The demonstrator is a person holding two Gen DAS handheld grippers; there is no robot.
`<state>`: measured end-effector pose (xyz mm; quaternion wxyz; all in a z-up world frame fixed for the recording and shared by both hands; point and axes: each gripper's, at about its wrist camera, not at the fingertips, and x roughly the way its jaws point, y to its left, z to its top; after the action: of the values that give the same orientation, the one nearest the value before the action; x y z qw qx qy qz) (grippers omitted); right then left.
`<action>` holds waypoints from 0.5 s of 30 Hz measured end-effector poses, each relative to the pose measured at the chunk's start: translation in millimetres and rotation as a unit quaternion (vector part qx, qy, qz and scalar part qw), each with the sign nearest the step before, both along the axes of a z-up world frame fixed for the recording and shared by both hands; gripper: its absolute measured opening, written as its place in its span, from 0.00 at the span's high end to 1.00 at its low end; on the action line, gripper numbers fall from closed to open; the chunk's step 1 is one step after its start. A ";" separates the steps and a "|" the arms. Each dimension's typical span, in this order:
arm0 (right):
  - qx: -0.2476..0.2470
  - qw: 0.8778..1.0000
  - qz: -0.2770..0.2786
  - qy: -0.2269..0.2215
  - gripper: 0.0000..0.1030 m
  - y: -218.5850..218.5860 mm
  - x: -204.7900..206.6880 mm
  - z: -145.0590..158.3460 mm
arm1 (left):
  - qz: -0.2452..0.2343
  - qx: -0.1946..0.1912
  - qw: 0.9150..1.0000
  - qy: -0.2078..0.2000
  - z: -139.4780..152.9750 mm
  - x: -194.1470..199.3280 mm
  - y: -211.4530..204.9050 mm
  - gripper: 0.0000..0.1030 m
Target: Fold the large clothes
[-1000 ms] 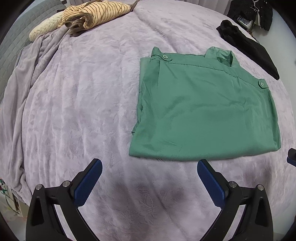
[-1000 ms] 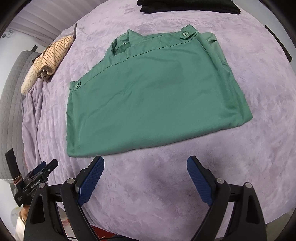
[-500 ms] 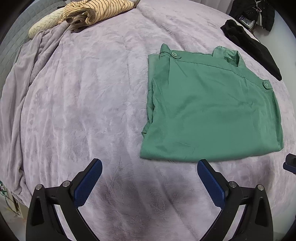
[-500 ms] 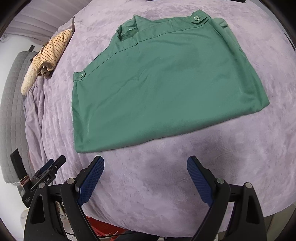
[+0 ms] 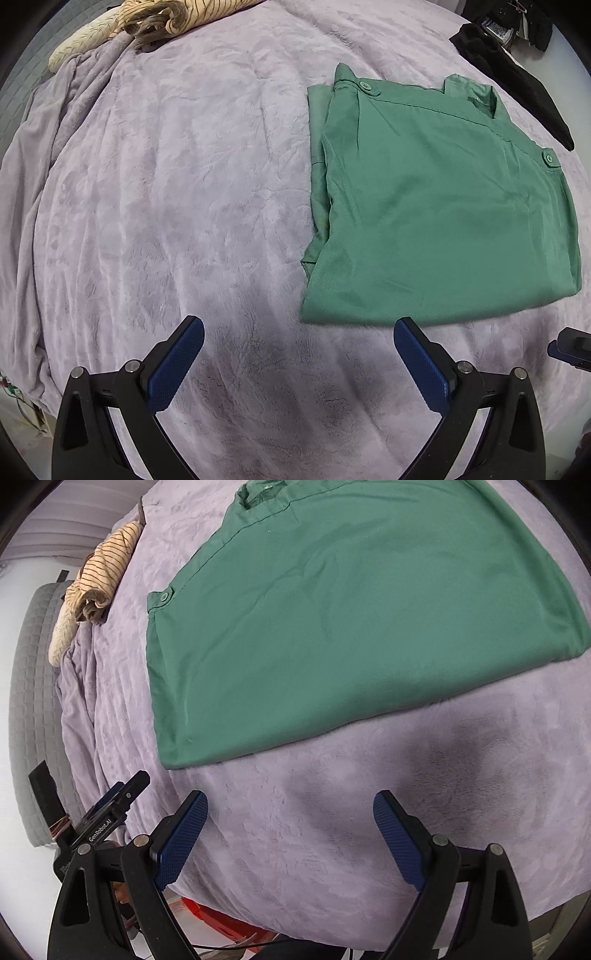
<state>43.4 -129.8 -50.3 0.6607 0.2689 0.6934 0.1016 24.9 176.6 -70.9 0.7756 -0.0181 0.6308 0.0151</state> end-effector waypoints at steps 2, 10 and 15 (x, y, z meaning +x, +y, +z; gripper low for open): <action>0.021 1.000 -0.010 0.007 0.10 3.9 0.1 -8.1 | -0.003 0.001 1.000 0.003 -3.7 2.7 0.4 0.00; 0.112 0.992 -0.055 0.034 0.10 27.8 5.0 -39.9 | -0.009 0.005 1.000 0.012 -15.0 12.6 3.6 0.00; 0.152 0.986 -0.063 0.034 0.10 46.6 11.2 -51.3 | -0.006 -0.016 1.000 0.015 -20.3 19.1 10.1 0.00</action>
<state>54.6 -83.2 -101.6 0.5933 0.4130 0.6734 0.1548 44.0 186.7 -91.2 0.7658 -0.0265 0.6426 0.0004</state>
